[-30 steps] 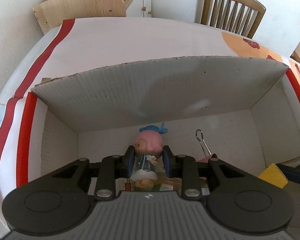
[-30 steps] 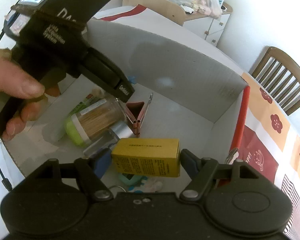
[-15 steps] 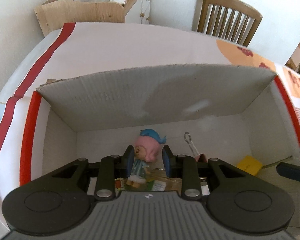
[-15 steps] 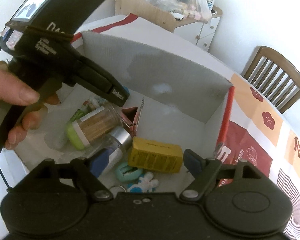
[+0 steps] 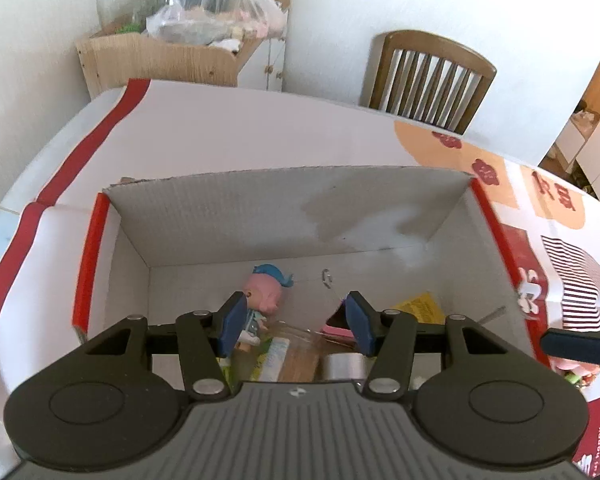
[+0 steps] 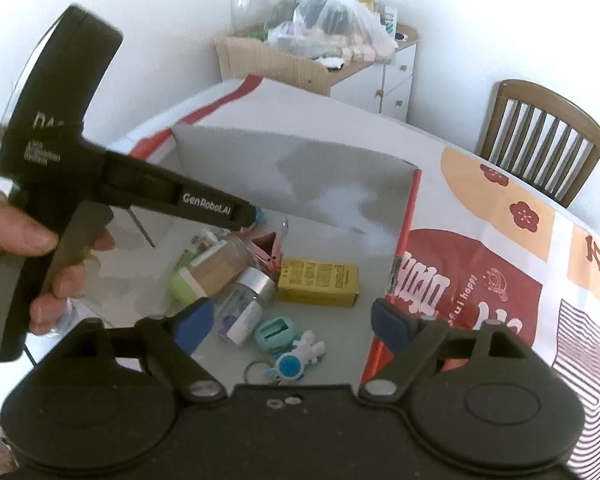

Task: Organize rigid objects
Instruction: 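Withdraw both tools from the box toward the remaining table items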

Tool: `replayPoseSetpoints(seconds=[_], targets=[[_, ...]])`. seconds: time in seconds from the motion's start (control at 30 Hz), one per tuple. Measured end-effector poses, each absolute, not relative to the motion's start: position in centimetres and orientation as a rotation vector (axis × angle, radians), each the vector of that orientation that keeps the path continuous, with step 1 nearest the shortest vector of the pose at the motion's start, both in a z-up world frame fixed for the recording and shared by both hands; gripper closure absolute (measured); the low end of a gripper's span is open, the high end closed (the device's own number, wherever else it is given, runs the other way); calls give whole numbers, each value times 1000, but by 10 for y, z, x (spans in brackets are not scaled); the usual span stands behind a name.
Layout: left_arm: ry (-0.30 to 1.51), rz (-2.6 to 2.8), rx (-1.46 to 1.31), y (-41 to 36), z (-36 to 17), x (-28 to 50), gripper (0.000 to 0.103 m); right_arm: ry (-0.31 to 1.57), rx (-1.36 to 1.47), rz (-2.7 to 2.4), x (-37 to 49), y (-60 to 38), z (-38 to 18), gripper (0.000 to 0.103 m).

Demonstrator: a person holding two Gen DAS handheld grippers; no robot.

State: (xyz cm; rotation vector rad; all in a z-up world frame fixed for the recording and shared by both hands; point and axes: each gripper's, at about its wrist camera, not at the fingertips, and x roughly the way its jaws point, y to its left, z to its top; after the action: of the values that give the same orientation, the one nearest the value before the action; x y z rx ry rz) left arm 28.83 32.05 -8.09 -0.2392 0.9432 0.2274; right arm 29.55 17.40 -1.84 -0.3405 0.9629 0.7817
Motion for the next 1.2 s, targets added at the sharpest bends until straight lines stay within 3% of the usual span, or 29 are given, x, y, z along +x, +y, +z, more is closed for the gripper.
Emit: replayPoseSetpoints(seconds=[0.4,0.53,0.87,0.97,1.2], targets=[[839,178,-206,284,-42,253,49,913,-214,826,270,137,22,12],[802,150,-191,267,-31,241,38,895,-178,829,260,119,33,10],[742,76,-139,222,-17,214,37,852,-82,782,240,52,49,1],[727,54,-136,209,-16,207,27,849,-59,751,235,25,49,1],[703,-9,-109,171,-21,196,19,851,-34,674,219,-32,44,0]])
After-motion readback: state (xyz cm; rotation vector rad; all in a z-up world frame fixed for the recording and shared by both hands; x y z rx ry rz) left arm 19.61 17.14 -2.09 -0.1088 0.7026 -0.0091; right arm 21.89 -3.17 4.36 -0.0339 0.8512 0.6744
